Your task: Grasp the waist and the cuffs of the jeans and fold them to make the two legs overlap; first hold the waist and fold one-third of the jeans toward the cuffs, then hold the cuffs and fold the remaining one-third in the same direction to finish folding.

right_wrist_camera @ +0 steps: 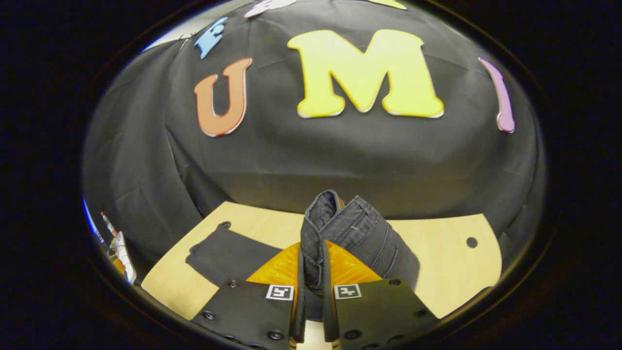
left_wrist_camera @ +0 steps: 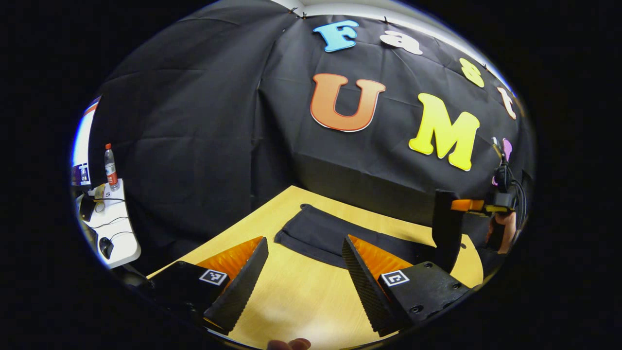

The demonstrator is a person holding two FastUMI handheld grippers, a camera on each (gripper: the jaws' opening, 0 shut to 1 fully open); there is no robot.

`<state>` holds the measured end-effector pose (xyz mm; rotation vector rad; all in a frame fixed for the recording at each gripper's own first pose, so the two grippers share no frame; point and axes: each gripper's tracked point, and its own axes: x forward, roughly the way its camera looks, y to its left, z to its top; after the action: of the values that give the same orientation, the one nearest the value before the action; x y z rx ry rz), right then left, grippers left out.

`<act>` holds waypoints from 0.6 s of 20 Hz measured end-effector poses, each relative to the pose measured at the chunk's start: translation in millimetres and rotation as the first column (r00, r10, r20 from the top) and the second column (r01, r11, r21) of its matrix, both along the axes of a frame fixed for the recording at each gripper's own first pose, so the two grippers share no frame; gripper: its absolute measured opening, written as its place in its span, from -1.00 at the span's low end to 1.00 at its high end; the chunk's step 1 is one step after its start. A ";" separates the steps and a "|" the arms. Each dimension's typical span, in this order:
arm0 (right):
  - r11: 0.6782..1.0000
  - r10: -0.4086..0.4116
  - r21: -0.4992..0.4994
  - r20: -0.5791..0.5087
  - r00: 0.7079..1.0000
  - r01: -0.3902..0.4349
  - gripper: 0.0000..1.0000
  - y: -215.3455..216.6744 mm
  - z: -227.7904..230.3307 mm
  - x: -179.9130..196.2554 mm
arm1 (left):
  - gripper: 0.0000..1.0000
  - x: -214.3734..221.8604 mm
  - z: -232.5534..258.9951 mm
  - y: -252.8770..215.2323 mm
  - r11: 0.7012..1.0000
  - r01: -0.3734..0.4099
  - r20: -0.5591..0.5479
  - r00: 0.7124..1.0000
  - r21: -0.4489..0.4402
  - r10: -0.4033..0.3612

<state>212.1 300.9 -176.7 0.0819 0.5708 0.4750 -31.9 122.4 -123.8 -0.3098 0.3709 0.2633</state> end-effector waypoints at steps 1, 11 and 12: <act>1.000 0.009 -0.013 -0.016 1.000 -0.010 -0.77 9.5 -12.3 -3.9 | 0.98 -4.4 -2.6 5.5 1.000 -0.011 -0.006 1.000 0.002 0.011; 0.968 0.049 -0.243 -0.075 0.996 -0.066 -0.78 92.9 -151.6 -30.1 | 0.98 -25.6 -22.8 53.0 0.996 -0.088 -0.049 0.995 -0.022 0.087; 0.964 0.052 -0.257 -0.087 0.995 -0.072 -0.68 95.5 -158.8 -32.5 | 0.98 -24.3 -22.9 55.9 0.996 -0.089 -0.047 0.995 -0.023 0.088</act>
<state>179.6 396.4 -335.5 -0.1686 0.7112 0.4555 -56.3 178.3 -146.7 -0.3456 0.4067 0.3531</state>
